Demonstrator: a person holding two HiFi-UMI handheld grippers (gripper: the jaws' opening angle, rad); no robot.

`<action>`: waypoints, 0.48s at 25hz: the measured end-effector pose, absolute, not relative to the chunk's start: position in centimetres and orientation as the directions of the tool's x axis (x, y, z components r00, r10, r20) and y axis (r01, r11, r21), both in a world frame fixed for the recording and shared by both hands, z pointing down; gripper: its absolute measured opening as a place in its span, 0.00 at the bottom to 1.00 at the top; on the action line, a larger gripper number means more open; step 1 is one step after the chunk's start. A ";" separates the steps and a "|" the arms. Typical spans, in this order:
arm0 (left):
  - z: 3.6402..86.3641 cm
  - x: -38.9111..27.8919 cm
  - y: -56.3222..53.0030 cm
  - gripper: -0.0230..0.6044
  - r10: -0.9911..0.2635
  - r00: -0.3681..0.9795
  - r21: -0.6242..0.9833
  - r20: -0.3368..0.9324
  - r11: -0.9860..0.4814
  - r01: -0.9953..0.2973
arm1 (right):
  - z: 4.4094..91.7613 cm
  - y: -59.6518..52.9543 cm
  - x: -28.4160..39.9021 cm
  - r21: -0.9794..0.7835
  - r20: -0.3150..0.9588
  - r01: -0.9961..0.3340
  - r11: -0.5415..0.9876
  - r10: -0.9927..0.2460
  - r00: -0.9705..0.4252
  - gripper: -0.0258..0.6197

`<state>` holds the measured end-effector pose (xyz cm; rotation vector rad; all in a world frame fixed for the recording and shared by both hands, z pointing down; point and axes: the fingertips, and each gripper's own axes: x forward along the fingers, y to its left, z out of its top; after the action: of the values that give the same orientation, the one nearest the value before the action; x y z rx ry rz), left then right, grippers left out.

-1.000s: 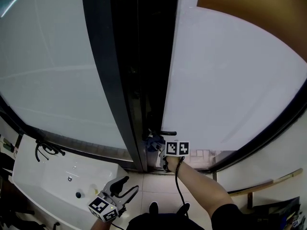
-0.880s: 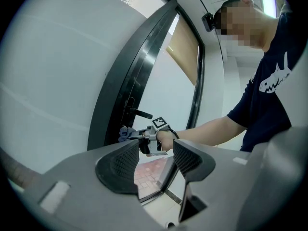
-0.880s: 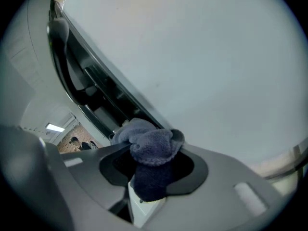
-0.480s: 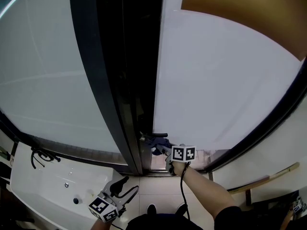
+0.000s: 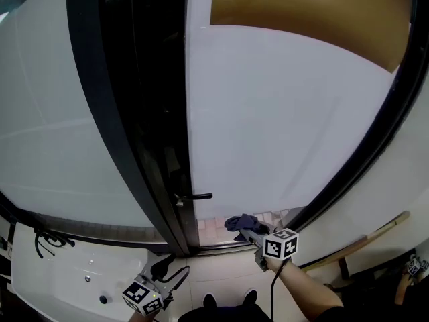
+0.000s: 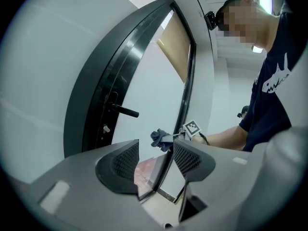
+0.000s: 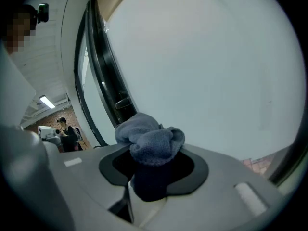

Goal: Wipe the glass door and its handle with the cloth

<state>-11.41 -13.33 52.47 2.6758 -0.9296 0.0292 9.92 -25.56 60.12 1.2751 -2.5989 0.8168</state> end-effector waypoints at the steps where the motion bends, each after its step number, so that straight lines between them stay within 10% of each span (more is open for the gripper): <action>1: 52.5 -11.0 -13.4 0.39 -0.594 0.796 0.279 0.116 -0.750 -0.600 | 59.4 -24.6 10.8 -0.401 0.331 -0.769 0.498 -0.704 -0.629 0.28; 12: 50.7 -4.1 -10.1 0.39 -0.568 0.818 0.240 0.096 -0.784 -0.572 | 50.8 -11.2 19.4 -0.308 0.173 -0.796 0.522 -0.792 -0.586 0.29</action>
<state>-4.11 -10.14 50.70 2.7440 -0.8768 0.0273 19.43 -11.18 50.77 1.4246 -2.7307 0.5615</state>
